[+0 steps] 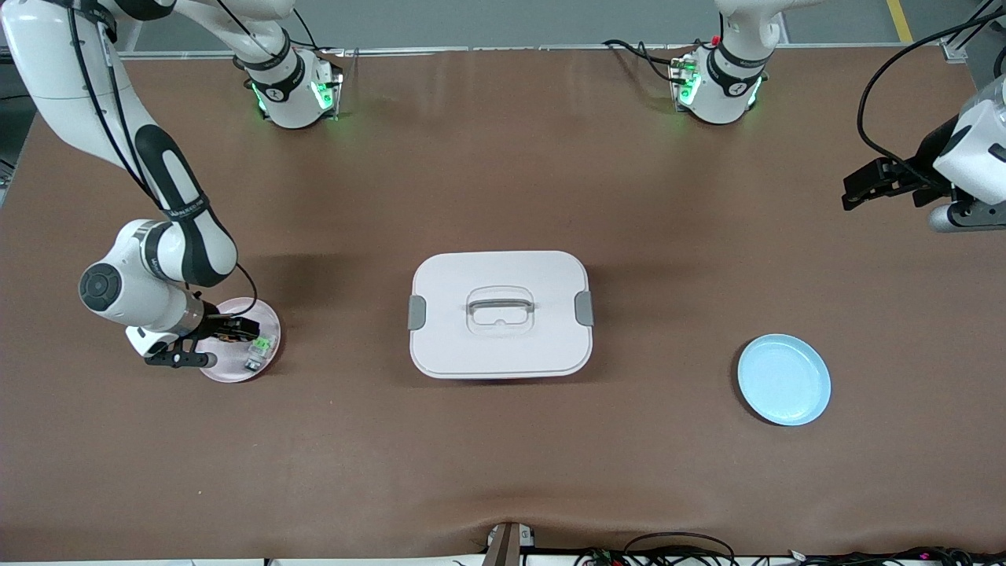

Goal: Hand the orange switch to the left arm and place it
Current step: 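Close the right gripper on the black-and-orange switch, then lift the switch with the right gripper while the left gripper approaches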

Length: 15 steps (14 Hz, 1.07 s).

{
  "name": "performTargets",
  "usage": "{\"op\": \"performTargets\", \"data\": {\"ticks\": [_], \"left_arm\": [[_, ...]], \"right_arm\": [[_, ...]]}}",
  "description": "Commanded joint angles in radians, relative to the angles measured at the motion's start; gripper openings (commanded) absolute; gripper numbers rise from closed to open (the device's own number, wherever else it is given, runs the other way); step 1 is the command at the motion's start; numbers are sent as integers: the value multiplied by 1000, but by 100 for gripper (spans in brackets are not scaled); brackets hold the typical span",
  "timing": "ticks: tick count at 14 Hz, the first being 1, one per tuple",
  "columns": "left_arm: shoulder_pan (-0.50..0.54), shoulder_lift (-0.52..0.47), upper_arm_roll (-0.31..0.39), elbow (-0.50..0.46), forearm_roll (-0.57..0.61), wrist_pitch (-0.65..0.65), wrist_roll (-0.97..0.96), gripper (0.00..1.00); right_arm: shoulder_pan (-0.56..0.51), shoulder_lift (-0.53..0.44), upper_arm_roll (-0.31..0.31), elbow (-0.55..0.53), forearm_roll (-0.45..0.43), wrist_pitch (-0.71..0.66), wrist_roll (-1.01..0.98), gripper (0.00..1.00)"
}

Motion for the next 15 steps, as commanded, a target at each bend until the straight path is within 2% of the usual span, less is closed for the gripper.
{"op": "performTargets", "data": {"ticks": [1,6,8,11,13,15], "left_arm": [[6,-8,-2,4,3,-1,15,100],[12,-9,4,3,5,-1,15,100],[12,-9,4,3,5,-1,15,100],[11,-9,4,1,5,-1,15,100],[9,-9,4,-2,3,-1,15,100],[8,-6,1,-3,3,-1,13,100]], "right_arm": [[-9,1,10,1,32,-12,-38,0],[-12,1,10,3,61,-19,-47,0],[-12,-8,14,20,63,-79,-41,0],[-13,-27,14,188,144,-396,-29,0],[-21,-30,13,311,147,-603,47,0],[-20,-63,16,357,173,-734,184,0]]}}
